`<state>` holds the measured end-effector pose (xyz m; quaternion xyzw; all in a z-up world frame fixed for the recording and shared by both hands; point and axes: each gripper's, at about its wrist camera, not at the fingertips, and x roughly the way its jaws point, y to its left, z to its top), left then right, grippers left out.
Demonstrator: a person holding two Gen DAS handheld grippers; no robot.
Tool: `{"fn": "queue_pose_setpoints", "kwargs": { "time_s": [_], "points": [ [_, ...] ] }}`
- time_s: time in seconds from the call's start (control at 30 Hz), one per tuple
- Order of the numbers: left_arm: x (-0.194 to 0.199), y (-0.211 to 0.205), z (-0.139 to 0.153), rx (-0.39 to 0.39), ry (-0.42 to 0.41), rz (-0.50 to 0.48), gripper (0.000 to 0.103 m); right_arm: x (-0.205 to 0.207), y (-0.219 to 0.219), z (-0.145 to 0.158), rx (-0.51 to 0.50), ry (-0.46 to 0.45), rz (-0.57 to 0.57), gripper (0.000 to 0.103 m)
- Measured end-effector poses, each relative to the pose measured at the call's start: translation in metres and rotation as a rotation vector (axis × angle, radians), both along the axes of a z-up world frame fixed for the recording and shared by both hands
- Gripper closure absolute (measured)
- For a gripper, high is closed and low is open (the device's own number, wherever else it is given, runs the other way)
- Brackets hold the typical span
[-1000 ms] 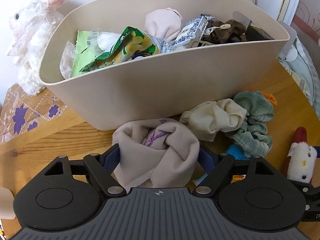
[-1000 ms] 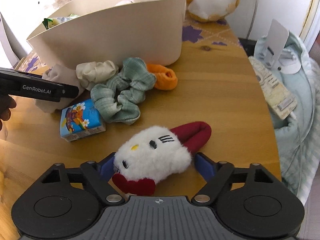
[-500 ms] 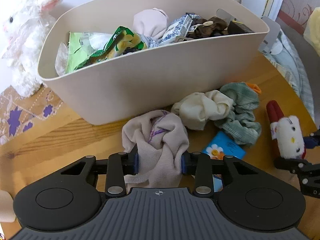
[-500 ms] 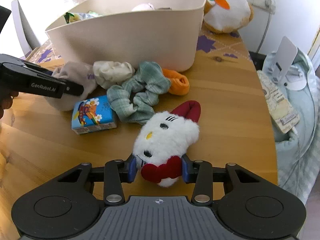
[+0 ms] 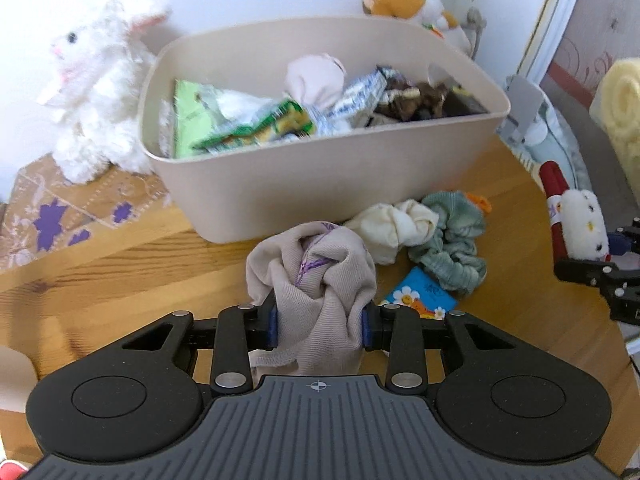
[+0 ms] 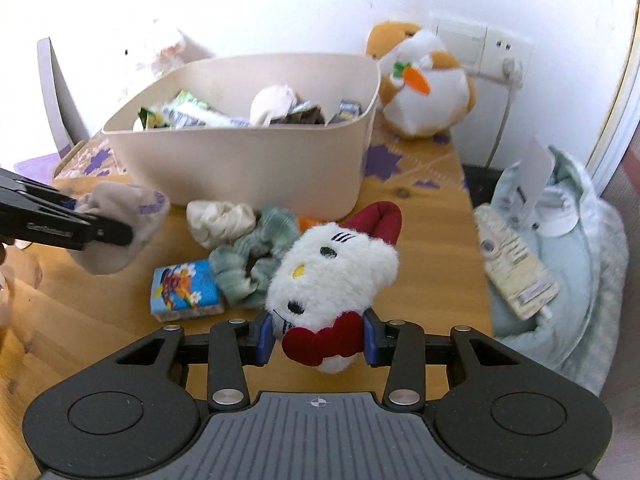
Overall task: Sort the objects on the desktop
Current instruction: 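Carry the pink cloth and Hello Kitty plush into the basket and open both tools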
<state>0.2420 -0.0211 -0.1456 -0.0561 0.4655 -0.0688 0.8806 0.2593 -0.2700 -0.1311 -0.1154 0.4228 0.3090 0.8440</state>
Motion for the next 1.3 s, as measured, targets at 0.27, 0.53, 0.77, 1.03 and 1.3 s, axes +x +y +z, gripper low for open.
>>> {"fn": "queue_pose_setpoints", "kwargs": {
  "time_s": [0.27, 0.53, 0.77, 1.03, 1.3],
  "points": [
    [-0.010, 0.019, 0.030, -0.013, -0.066, 0.063, 0.067, 0.015, -0.015, 0.020, -0.007, -0.096, 0.004, 0.064],
    [0.000, 0.035, 0.079, -0.006, -0.195, 0.108, 0.067, 0.040, -0.016, 0.048, 0.010, -0.192, 0.017, 0.064],
    [0.024, 0.039, 0.109, 0.034, -0.269, 0.141, 0.067, 0.065, 0.001, 0.073, 0.029, -0.271, 0.044, 0.064],
    [0.056, 0.028, 0.116, 0.069, -0.288, 0.138, 0.067, 0.087, 0.037, 0.086, 0.033, -0.326, 0.121, 0.064],
    [0.092, 0.015, 0.094, 0.070, -0.220, 0.172, 0.067, 0.105, 0.088, 0.077, 0.022, -0.304, 0.224, 0.064]
  ]
}}
